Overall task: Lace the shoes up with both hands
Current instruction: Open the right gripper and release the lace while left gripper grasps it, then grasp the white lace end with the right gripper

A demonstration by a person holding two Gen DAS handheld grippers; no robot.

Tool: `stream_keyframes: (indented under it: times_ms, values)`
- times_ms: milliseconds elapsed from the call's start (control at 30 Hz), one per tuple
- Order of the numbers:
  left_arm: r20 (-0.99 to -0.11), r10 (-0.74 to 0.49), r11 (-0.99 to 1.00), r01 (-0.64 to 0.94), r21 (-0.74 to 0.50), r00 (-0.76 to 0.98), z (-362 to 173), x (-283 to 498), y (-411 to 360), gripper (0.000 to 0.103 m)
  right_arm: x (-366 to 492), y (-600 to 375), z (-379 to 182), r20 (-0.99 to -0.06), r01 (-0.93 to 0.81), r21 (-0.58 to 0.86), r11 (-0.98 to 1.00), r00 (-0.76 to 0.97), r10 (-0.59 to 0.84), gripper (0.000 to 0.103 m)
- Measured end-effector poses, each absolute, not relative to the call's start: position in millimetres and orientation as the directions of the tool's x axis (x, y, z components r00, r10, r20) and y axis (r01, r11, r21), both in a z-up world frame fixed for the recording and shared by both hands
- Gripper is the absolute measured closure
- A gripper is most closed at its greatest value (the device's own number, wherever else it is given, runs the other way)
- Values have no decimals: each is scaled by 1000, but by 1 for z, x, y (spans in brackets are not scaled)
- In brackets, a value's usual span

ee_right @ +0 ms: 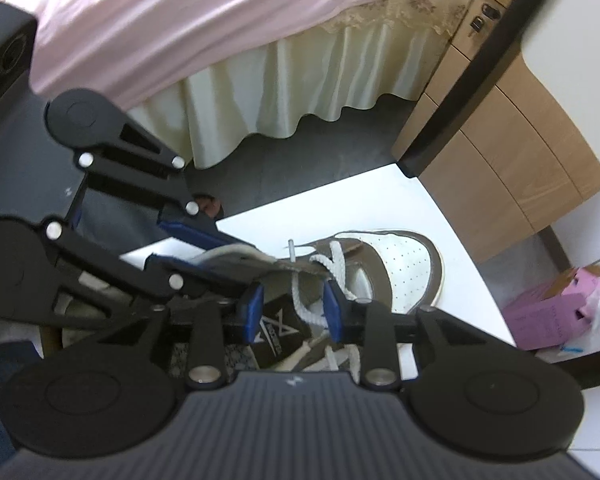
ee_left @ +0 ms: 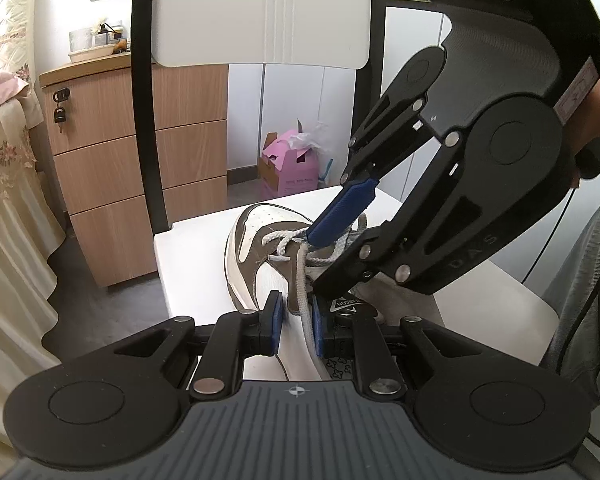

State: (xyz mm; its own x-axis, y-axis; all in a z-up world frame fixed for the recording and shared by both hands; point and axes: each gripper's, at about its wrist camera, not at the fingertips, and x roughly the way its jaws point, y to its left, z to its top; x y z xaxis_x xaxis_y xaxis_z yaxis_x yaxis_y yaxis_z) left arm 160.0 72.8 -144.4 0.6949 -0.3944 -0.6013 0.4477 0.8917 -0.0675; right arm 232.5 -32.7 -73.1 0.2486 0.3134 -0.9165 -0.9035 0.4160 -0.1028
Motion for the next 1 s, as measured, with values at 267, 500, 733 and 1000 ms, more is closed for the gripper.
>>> stream_keyframes:
  times_ms: [267,500,733,1000]
  values:
    - [-598,-399,889,454,-66,695,-146,159,72,85,230,-24,-83,-927,-912,-170,374,277,254,101]
    - [-597,-396,888,457,-55,698,-147,158,70,85,232,-23,-79,-923,-901,-133,412,264,280,98]
    - [-594,-388,887,460,-35,704,-147,156,68,85,241,-30,-45,-916,-883,-86,462,253,313,67]
    - [-589,-395,886,461,-41,705,-147,155,71,85,264,-9,-60,-920,-868,17,496,181,347,74]
